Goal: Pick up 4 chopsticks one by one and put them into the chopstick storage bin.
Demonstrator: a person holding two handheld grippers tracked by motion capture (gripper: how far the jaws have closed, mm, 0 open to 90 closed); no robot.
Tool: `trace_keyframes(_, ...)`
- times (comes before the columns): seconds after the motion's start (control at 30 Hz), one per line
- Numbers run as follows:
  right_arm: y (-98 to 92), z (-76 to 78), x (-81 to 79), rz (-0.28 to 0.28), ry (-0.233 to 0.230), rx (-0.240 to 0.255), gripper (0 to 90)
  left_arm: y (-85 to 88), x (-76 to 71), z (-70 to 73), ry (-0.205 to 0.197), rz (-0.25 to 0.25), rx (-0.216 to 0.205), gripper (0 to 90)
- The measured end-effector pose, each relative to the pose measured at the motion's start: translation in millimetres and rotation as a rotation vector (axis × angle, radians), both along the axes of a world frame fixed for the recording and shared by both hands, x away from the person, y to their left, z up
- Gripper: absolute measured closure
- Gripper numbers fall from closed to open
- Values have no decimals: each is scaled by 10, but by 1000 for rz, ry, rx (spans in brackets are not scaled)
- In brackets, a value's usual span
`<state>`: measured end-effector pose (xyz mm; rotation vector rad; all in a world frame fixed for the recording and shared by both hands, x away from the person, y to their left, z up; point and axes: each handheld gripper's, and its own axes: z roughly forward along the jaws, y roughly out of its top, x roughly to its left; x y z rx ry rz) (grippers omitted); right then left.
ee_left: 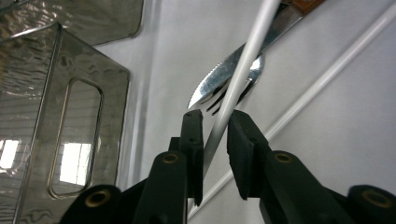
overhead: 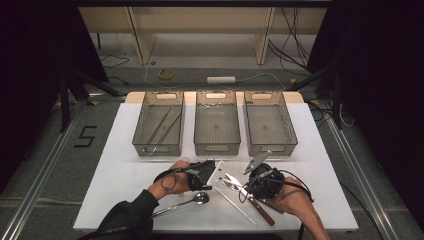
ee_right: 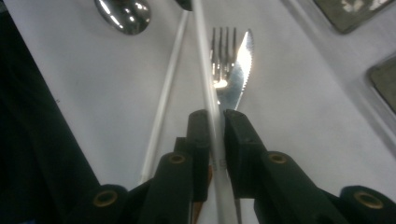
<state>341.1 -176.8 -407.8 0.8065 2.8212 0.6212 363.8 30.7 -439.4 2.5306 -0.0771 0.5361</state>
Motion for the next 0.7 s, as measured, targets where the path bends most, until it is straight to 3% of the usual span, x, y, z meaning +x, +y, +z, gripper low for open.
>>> trace_keyframes(0.17, -74, 63, 57, -15, -24, 19, 714, -23, -74, 71, 32, -63, 29, 836)
trace_keyframes(0.27, -128, 137, 95, -54, -35, 64, 594, -18, -93, 96, 35, -61, 48, 846)
trace_keyframes(0.47, -182, 278, 62, -112, -113, 178, 456, 26, -58, 147, 48, 17, 49, 847)
trace_keyframes(0.57, -178, 333, 15, -116, -130, 222, 411, 64, -27, 188, 66, 70, 19, 847)
trace_keyframes(0.7, -146, 358, -45, -111, -146, 242, 381, 151, 30, 249, 107, 150, -36, 847)
